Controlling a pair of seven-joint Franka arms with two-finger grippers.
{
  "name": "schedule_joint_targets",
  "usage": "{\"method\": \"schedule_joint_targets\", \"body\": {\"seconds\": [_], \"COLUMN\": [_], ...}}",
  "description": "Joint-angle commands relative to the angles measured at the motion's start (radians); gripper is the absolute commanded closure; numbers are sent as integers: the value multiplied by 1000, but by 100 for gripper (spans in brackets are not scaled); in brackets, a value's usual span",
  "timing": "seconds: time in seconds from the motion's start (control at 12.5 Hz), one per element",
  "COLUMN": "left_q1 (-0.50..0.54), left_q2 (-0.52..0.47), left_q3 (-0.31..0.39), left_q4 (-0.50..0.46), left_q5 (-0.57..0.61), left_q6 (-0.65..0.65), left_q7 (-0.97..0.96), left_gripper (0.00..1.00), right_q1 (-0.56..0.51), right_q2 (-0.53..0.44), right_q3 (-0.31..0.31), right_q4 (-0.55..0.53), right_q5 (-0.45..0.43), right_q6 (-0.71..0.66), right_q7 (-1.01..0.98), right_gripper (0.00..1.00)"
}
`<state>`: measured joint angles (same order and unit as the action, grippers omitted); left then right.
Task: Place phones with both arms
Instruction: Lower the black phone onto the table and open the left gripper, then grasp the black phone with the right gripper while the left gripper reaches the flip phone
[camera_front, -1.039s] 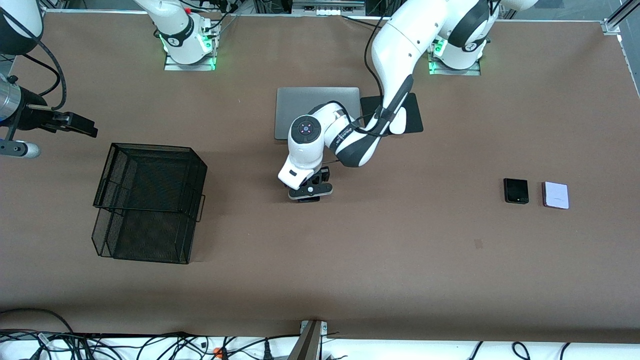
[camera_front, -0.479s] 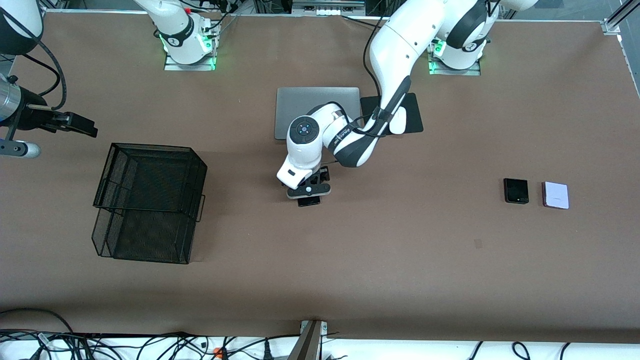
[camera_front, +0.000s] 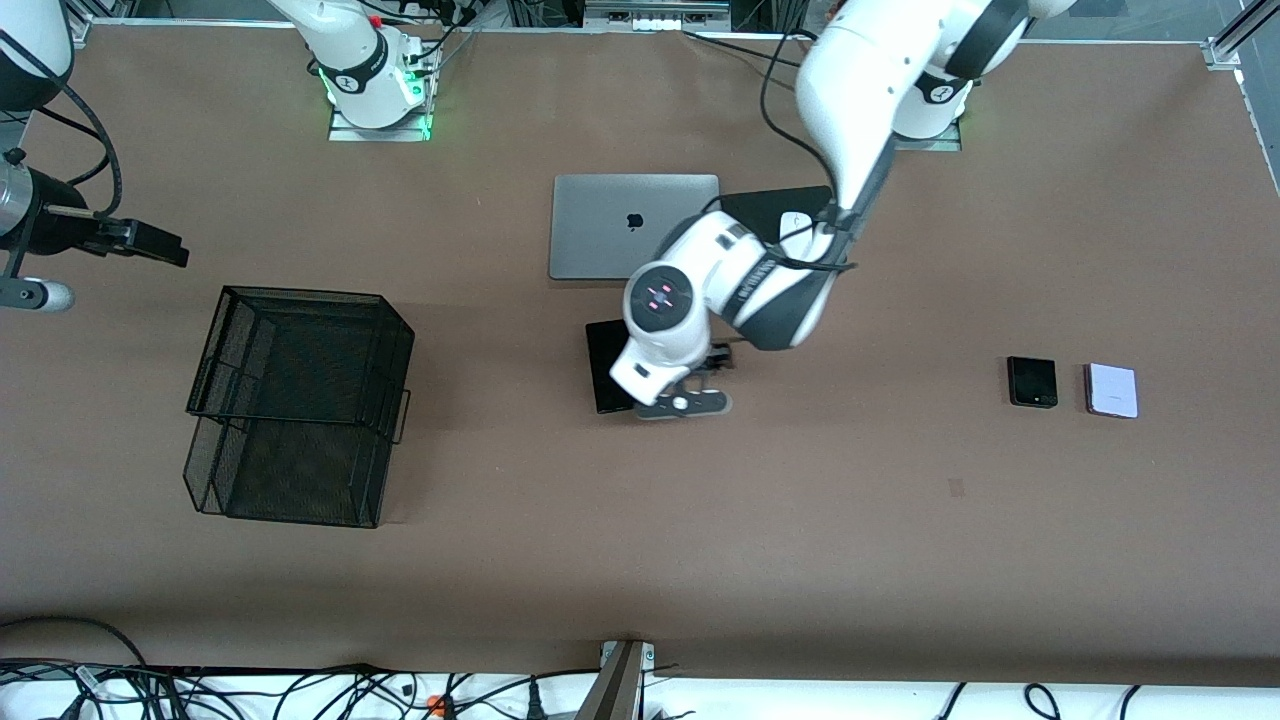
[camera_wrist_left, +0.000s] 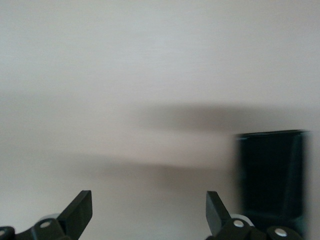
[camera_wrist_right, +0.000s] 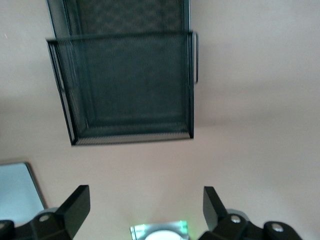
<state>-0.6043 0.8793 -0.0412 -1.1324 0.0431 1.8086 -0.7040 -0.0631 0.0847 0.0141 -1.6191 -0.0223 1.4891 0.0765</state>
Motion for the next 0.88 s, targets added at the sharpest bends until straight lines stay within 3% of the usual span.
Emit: {"method": "schedule_joint_targets", "body": {"seconds": [0.0,0.16,0.48,0.56,0.8], "left_q1": [104,191,346,389,532], "left_q2": [-124,-196,-333,-357,-391], "left_q3": [-11,-9,-3,-3,-2], "left_q4": [-203,-311,-501,-524,-563], "left_q5": [0,4,111,124,129], "left_q6": [-25,-25,-25,-25,-9], "left_q7": [197,331,587,647,822], "left_gripper": [0,0,0,0,0], "right_q1": [2,2,44,86,219], "right_q2": [-20,-19,27,65,228], "right_q3": [27,84,317,349,357], "right_q4": [7,8,7,4,1], "right_q5": [1,7,103,99,97], "right_q6": [-58,-58,23,92,281], "right_q7": [5,2,202,236,322], "right_gripper": [0,0,0,0,0]}}
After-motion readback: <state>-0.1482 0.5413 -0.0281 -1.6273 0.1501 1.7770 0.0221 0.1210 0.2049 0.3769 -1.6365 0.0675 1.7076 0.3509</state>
